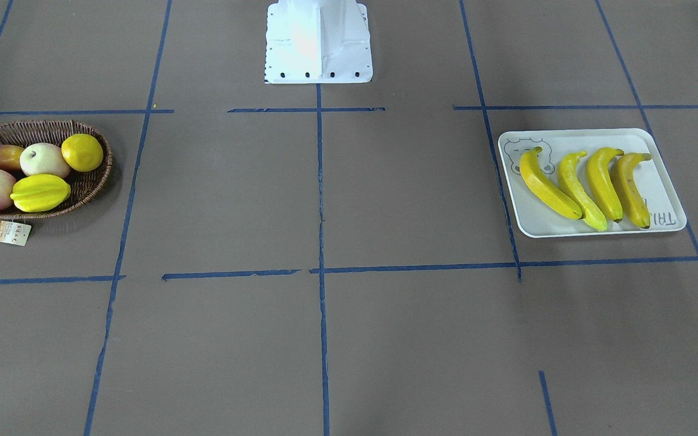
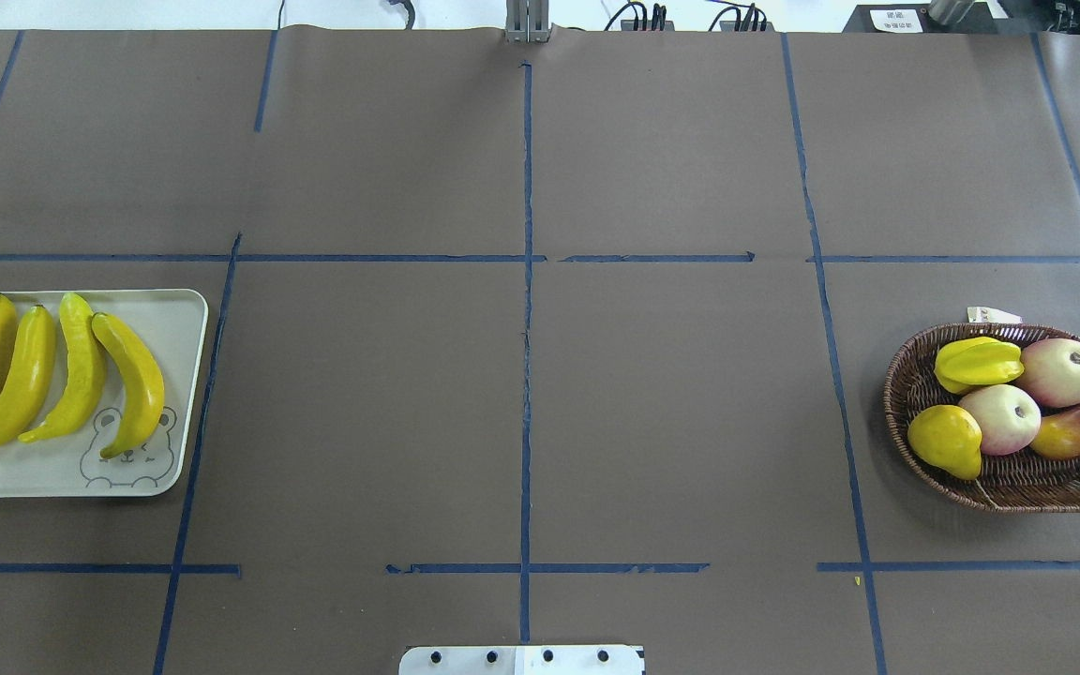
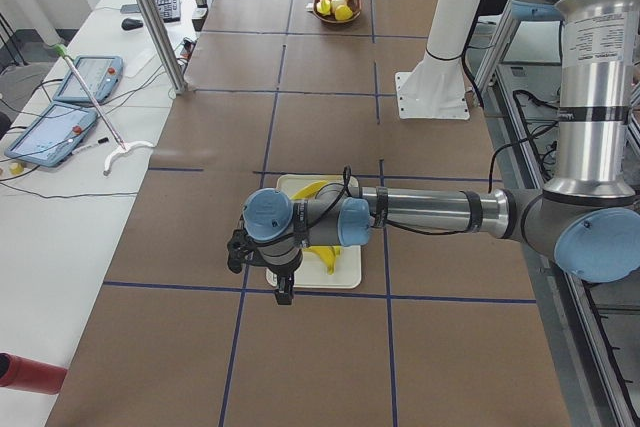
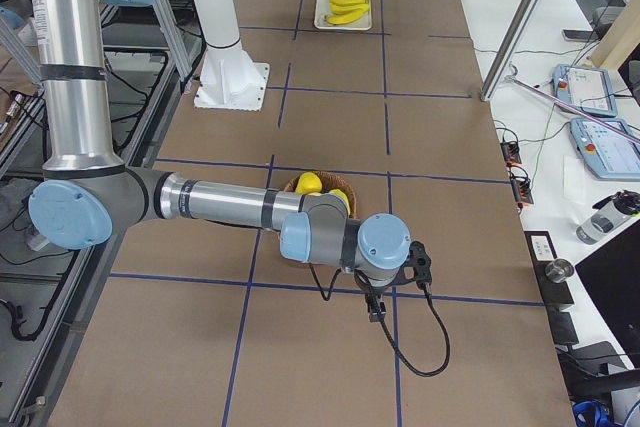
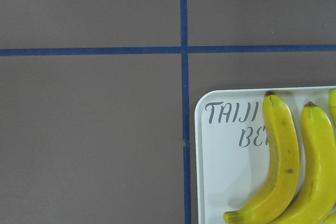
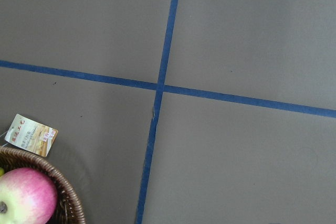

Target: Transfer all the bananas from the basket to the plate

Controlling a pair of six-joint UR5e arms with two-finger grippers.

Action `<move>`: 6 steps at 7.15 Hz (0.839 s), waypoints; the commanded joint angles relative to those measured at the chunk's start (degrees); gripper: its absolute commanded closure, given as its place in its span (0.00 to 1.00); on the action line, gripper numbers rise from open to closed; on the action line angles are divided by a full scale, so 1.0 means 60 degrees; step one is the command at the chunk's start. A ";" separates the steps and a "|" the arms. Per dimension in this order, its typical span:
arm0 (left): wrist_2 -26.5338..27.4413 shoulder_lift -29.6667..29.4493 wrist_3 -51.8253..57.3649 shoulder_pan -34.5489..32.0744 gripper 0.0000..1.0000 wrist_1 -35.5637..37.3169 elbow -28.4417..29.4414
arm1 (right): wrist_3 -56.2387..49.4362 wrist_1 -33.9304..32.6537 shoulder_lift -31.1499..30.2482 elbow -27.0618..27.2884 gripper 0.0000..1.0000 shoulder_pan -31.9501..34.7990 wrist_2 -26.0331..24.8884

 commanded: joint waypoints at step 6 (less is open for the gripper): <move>0.0002 -0.0024 -0.0030 -0.0001 0.00 -0.0056 0.0031 | 0.2202 -0.0029 -0.0112 0.0973 0.00 -0.0136 0.0330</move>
